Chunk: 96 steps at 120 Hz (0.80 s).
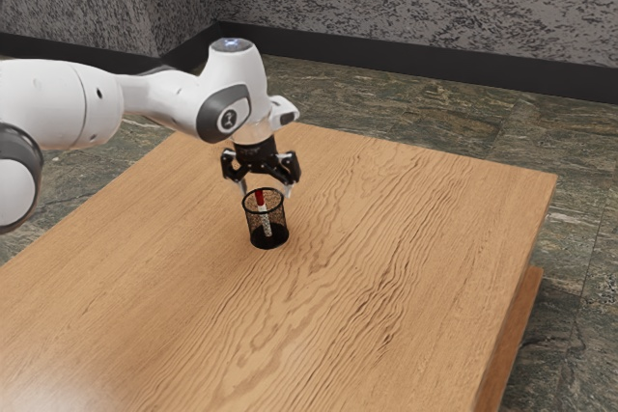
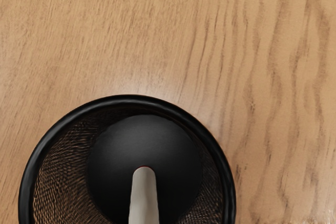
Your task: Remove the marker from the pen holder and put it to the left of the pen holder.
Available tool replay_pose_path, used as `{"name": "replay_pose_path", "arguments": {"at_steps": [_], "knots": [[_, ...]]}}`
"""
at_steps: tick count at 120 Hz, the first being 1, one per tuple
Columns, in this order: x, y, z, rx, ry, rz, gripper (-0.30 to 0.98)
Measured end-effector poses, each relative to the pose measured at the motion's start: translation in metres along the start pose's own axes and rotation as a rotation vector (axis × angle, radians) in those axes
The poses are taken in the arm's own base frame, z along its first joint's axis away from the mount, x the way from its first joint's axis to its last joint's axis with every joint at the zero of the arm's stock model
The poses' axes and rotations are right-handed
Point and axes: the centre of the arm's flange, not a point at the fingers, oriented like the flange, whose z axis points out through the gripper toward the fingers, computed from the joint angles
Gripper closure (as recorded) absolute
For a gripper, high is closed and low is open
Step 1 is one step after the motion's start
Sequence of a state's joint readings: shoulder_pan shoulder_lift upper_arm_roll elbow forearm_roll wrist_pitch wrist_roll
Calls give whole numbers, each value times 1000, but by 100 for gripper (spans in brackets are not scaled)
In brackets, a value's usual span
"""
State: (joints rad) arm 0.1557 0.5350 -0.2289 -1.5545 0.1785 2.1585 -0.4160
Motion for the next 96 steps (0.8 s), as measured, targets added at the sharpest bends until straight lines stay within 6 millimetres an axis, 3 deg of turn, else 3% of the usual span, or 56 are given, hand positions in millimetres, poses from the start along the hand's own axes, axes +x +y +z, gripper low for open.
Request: {"name": "replay_pose_path", "arguments": {"at_steps": [38,74,96], "knots": [[-12,-10,-4,-25,2,125,0],[-15,3,5,-42,7,219,0],[-18,-12,7,-35,-1,235,0]]}}
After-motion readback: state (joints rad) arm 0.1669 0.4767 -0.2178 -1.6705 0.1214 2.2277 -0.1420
